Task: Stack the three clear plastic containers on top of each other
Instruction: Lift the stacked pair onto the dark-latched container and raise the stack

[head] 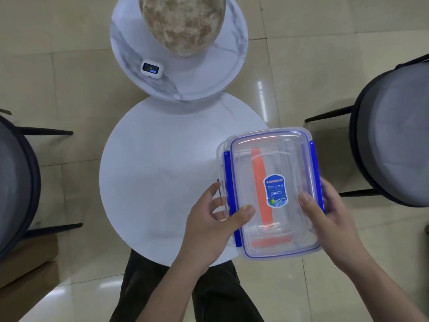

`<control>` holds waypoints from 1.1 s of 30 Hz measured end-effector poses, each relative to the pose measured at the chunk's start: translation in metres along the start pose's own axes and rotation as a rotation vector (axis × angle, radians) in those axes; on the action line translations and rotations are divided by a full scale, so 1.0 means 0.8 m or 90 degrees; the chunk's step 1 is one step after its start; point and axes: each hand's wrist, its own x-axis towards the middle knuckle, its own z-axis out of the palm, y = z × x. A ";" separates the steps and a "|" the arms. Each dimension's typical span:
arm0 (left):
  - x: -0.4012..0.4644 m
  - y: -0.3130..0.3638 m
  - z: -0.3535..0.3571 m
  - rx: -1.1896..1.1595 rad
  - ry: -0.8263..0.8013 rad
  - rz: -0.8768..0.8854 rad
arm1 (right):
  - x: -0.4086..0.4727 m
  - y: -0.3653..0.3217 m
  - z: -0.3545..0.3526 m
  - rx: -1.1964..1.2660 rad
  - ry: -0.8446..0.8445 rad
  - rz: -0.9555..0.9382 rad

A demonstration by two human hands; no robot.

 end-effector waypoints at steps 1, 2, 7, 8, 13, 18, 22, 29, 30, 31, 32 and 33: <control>0.000 -0.003 0.003 0.002 0.002 -0.003 | 0.001 0.002 -0.003 -0.009 0.002 0.003; 0.000 -0.007 0.005 0.003 0.003 -0.008 | 0.002 0.003 -0.006 -0.018 0.004 0.007; -0.002 -0.021 0.018 -0.013 0.010 -0.022 | 0.003 0.009 -0.019 -0.049 0.013 0.033; -0.003 -0.022 0.020 -0.013 0.011 -0.023 | 0.003 0.010 -0.022 -0.057 0.011 0.035; -0.006 -0.027 0.025 0.001 0.015 -0.029 | 0.004 0.011 -0.028 -0.080 0.002 0.044; -0.009 -0.032 0.028 0.015 0.010 -0.036 | 0.000 0.014 -0.032 -0.097 0.000 0.055; -0.011 -0.036 0.028 0.009 0.000 -0.037 | 0.000 0.014 -0.035 -0.117 -0.002 0.059; -0.012 -0.038 0.026 -0.008 -0.003 -0.041 | 0.000 0.013 -0.036 -0.142 -0.007 0.066; -0.012 -0.039 0.025 -0.011 -0.002 -0.044 | -0.001 0.013 -0.034 -0.145 -0.008 0.066; -0.014 -0.041 0.025 -0.012 -0.001 -0.046 | -0.002 0.013 -0.034 -0.148 -0.010 0.064; -0.014 -0.042 0.024 -0.015 -0.001 -0.048 | -0.002 0.015 -0.033 -0.148 -0.010 0.065; -0.014 -0.043 0.024 -0.016 -0.001 -0.047 | -0.002 0.016 -0.034 -0.146 -0.008 0.065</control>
